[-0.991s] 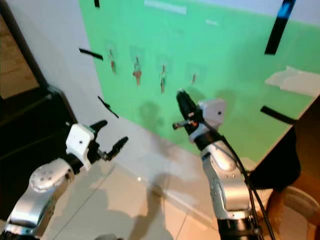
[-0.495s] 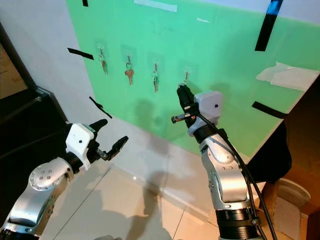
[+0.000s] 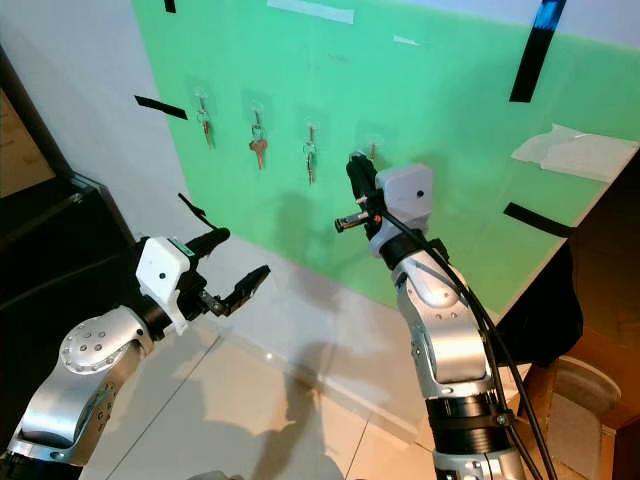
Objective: Hang keys on a hook
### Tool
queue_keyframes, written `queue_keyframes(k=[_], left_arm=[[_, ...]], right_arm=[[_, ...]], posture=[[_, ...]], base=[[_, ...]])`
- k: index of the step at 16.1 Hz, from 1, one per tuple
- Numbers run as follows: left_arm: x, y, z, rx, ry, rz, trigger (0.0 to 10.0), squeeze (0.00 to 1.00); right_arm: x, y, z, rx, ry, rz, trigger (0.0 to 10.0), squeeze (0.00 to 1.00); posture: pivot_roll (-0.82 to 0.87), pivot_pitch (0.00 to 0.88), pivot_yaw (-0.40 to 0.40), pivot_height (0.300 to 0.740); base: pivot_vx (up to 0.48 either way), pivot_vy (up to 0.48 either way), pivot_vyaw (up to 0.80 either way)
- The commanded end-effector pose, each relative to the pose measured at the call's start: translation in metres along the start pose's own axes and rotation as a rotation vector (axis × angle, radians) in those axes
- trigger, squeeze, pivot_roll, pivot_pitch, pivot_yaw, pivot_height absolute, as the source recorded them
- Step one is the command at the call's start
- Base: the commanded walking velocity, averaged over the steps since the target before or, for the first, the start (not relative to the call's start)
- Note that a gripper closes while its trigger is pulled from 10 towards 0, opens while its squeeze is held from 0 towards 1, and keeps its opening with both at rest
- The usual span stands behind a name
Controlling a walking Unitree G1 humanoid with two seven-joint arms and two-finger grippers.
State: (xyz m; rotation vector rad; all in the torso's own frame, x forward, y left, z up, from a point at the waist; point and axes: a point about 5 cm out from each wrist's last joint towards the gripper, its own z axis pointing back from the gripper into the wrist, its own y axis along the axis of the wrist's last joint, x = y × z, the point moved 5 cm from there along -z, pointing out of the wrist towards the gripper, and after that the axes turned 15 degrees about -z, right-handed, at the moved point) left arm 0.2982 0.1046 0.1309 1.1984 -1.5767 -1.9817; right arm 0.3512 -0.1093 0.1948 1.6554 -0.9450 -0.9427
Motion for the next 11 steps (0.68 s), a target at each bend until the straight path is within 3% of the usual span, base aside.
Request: queue_keyframes(k=[1,11], left_arm=[[0.000,0.005,0.000,0.014,-0.008,-0.007,10.0,0.13],[0.001,0.005,0.000,0.009,-0.015,0.001,10.0,0.13]], right_arm=[[-0.001,0.000,-0.003,-0.007,0.002,0.015,10.0,0.00],[0.002,-0.003,-0.015,-0.048,-0.002,0.048,10.0,0.00]], posture=[[-0.03,0.000,0.018,0.740],[-0.02,0.000,0.019,0.740]], base=[[0.000,0.000,0.00],[0.000,0.000,0.00]])
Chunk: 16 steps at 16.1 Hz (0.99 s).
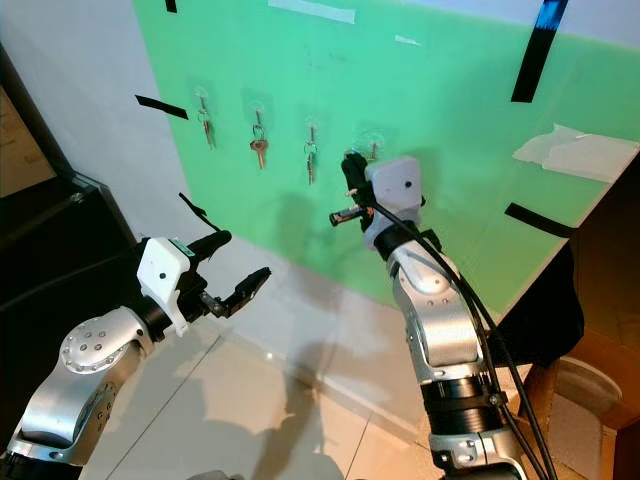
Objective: Hang keys on a hook
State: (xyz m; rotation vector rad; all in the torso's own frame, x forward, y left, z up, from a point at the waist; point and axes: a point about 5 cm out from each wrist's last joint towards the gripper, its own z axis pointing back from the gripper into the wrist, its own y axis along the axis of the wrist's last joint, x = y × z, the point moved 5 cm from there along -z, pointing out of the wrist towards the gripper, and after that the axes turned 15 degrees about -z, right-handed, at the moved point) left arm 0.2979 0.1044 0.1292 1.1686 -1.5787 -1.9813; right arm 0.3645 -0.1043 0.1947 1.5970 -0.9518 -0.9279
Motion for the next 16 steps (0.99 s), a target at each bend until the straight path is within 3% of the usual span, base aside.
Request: queue_keyframes(k=[1,6,9,13,16], left_arm=[[0.000,0.007,0.000,0.015,-0.007,-0.018,10.0,0.13],[0.002,0.007,0.000,0.013,-0.018,-0.012,10.0,0.13],[0.003,0.006,0.000,0.012,-0.022,-0.011,10.0,0.13],[0.004,0.006,0.000,0.010,-0.021,-0.012,10.0,0.13],[0.004,0.006,0.000,0.011,-0.024,-0.010,10.0,0.13]], right_arm=[[0.003,-0.002,-0.001,-0.024,-0.009,0.011,10.0,0.00],[0.021,-0.017,0.002,-0.122,-0.100,-0.041,10.0,0.00],[0.019,-0.026,0.005,-0.161,-0.092,-0.045,10.0,0.00],[0.014,-0.013,0.009,-0.079,-0.072,-0.084,10.0,0.00],[0.006,-0.005,0.013,-0.033,-0.040,-0.048,10.0,0.00]], posture=[[-0.02,0.000,0.019,0.740],[-0.03,0.000,0.024,0.740],[-0.03,0.000,0.024,0.740],[-0.03,0.000,0.021,0.740],[-0.03,0.000,0.023,0.740]], base=[[0.000,0.000,0.00],[0.000,0.000,0.00],[0.000,0.000,0.00],[0.000,0.000,0.00],[0.000,0.000,0.00]])
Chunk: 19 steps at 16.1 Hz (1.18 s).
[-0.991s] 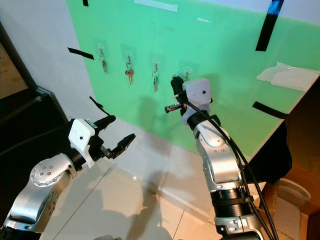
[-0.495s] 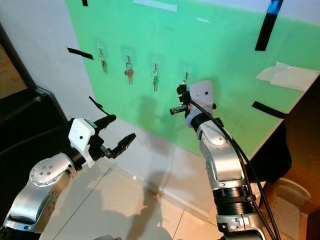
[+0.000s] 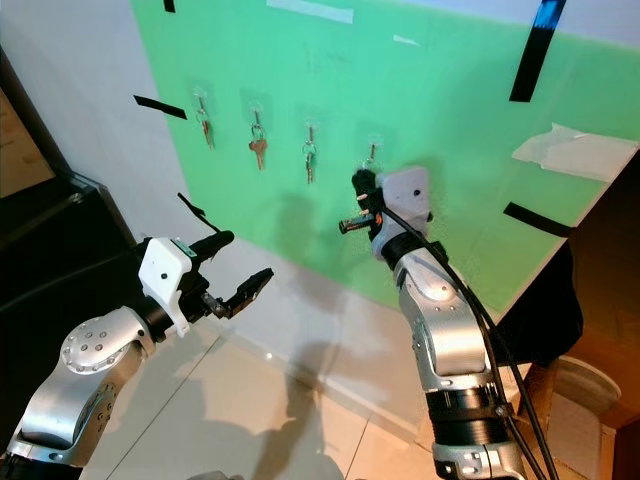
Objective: Hang keys on a hook
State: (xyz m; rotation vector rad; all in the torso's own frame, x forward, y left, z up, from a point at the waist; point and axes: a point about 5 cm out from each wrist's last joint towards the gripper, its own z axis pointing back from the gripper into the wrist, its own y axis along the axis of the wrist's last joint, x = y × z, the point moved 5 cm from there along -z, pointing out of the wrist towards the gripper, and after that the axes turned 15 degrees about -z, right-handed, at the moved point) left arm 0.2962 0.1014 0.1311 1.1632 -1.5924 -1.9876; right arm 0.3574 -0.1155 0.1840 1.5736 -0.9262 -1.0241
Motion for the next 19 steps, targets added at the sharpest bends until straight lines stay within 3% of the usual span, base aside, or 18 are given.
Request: queue_keyframes(k=[1,8,12,19], left_arm=[[0.002,0.003,0.000,0.005,-0.014,-0.010,10.0,0.13],[0.001,0.005,-0.001,0.013,-0.010,-0.013,10.0,0.13],[0.001,0.005,0.000,0.013,-0.012,-0.012,10.0,0.13],[0.003,0.004,0.000,0.013,-0.025,-0.012,10.0,0.13]], right_arm=[[-0.005,0.004,0.001,0.022,0.022,0.009,10.0,0.00],[-0.007,0.014,-0.008,0.064,0.014,0.019,10.0,0.00],[0.010,0.005,-0.013,0.003,-0.075,0.026,10.0,0.00],[0.025,-0.005,-0.002,-0.038,-0.147,-0.026,10.0,0.00]], posture=[[-0.03,0.000,0.023,0.740],[-0.03,0.000,0.023,0.740],[-0.03,0.000,0.023,0.740],[-0.03,0.000,0.031,0.740]], base=[[0.000,0.000,0.00],[0.000,0.000,0.00],[0.000,0.000,0.00],[0.000,0.000,0.00]])
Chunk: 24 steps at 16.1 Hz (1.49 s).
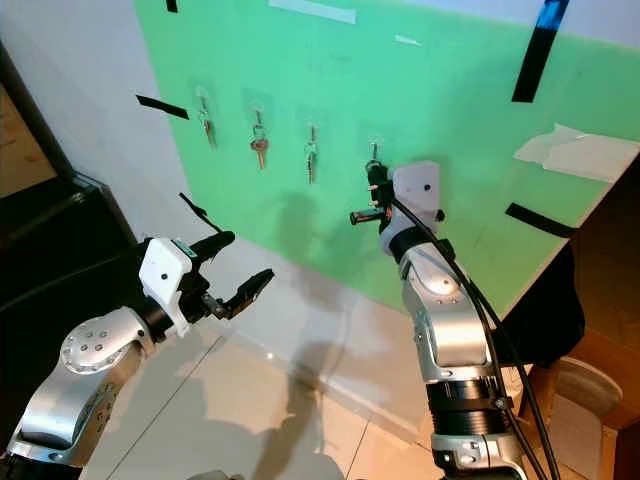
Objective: Hang keys on a hook
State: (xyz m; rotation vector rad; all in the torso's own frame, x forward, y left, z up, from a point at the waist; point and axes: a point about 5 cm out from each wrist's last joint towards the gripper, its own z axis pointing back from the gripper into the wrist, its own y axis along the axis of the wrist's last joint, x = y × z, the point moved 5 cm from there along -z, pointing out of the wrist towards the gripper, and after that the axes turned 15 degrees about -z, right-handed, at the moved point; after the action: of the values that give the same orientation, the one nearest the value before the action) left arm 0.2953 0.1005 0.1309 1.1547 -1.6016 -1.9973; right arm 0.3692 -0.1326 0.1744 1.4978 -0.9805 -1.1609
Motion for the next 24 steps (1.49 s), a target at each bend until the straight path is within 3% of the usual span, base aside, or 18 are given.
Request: queue_keyframes(k=[1,10,11,12,15,17,20,22,24], left_arm=[[0.002,0.004,0.000,0.010,-0.014,-0.011,10.0,0.13],[0.000,0.005,-0.001,0.010,-0.012,-0.018,10.0,0.13],[0.000,0.005,-0.001,0.010,-0.011,-0.019,10.0,0.13],[-0.001,0.005,-0.001,0.010,-0.010,-0.020,10.0,0.13],[-0.002,0.005,-0.001,0.009,-0.004,-0.019,10.0,0.13],[-0.001,0.004,0.000,0.006,-0.002,-0.017,10.0,0.13],[0.001,0.003,0.000,0.002,-0.001,-0.012,10.0,0.13],[-0.011,-0.018,0.007,-0.088,0.133,-0.003,10.0,0.12],[-0.017,-0.028,0.010,-0.130,0.221,0.015,10.0,0.11]], right_arm=[[0.004,-0.001,0.002,-0.013,-0.018,-0.015,10.0,0.00],[-0.007,-0.008,0.002,-0.046,0.035,-0.084,10.0,0.00],[-0.007,-0.007,0.003,-0.034,0.041,-0.112,10.0,0.26],[-0.005,-0.007,0.004,-0.036,0.033,-0.120,10.0,1.00],[-0.002,-0.005,0.007,-0.020,0.043,-0.038,10.0,1.00],[-0.003,-0.009,0.012,-0.042,0.061,-0.071,10.0,1.00],[0.002,-0.022,0.020,-0.094,0.037,-0.046,10.0,1.00],[0.019,-0.051,0.041,-0.174,-0.059,-0.113,10.0,1.00],[0.022,-0.056,0.052,-0.162,-0.104,-0.150,10.0,1.00]], posture=[[-0.03,0.000,0.031,0.740],[-0.03,0.000,0.032,0.740],[-0.03,0.000,0.032,0.740],[-0.03,0.000,0.033,0.740],[-0.03,0.000,0.030,0.740],[-0.03,0.000,0.029,0.740],[-0.03,0.000,0.026,0.740],[-0.03,0.000,0.016,0.740],[-0.04,0.000,0.014,0.740]], base=[[0.000,0.000,0.00],[0.000,0.000,0.00],[0.000,0.000,0.00],[0.000,0.000,0.00],[0.000,0.000,0.00],[0.000,0.000,0.00],[0.000,0.000,0.00],[0.000,0.000,-0.40],[0.000,0.000,-0.80]])
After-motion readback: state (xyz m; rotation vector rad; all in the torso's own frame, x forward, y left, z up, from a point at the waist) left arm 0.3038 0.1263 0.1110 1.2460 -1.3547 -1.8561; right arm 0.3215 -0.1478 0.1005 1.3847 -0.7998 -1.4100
